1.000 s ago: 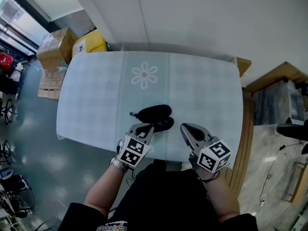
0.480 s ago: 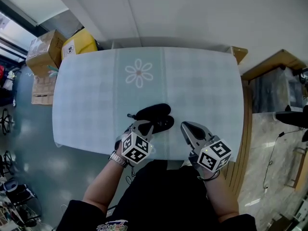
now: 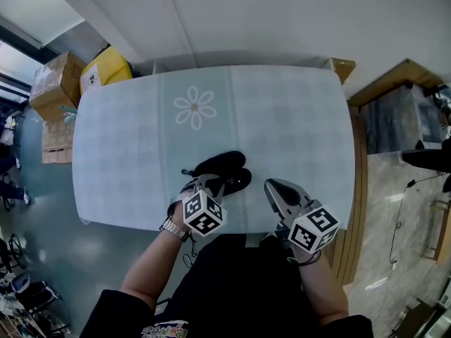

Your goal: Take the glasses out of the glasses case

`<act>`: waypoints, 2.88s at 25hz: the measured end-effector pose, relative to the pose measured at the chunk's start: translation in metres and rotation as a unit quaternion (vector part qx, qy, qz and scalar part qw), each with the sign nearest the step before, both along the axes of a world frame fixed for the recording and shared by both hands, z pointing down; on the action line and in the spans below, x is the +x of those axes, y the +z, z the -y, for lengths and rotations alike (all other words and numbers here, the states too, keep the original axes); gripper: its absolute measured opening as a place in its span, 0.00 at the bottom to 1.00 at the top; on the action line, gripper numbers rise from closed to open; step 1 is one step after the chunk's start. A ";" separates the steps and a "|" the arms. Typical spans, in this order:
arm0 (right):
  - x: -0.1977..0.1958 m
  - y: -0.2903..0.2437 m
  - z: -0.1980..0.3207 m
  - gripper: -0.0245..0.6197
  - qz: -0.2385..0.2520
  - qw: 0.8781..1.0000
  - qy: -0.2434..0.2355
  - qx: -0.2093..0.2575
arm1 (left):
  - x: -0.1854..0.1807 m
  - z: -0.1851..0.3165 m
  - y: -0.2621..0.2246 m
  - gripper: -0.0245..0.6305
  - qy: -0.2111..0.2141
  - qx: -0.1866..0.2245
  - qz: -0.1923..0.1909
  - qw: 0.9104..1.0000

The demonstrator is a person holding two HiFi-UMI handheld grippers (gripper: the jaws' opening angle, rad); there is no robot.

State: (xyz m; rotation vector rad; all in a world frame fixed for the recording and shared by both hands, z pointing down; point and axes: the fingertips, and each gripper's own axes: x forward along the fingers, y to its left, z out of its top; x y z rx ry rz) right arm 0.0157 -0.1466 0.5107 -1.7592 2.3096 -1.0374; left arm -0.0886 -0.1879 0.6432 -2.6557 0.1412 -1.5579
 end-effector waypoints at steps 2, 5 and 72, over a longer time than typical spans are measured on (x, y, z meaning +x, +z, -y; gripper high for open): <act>0.003 0.002 -0.002 0.07 0.001 1.000 0.007 -0.002 | 0.002 0.001 0.003 0.10 0.007 0.002 0.009 1.000; 0.006 0.003 -0.004 0.07 0.004 1.000 0.016 -0.003 | 0.002 0.002 0.009 0.10 0.022 0.003 0.027 0.999; 0.023 -0.068 -0.069 0.07 -0.021 0.987 -0.140 0.081 | -0.002 -0.056 -0.133 0.08 -0.327 0.019 -0.218 0.919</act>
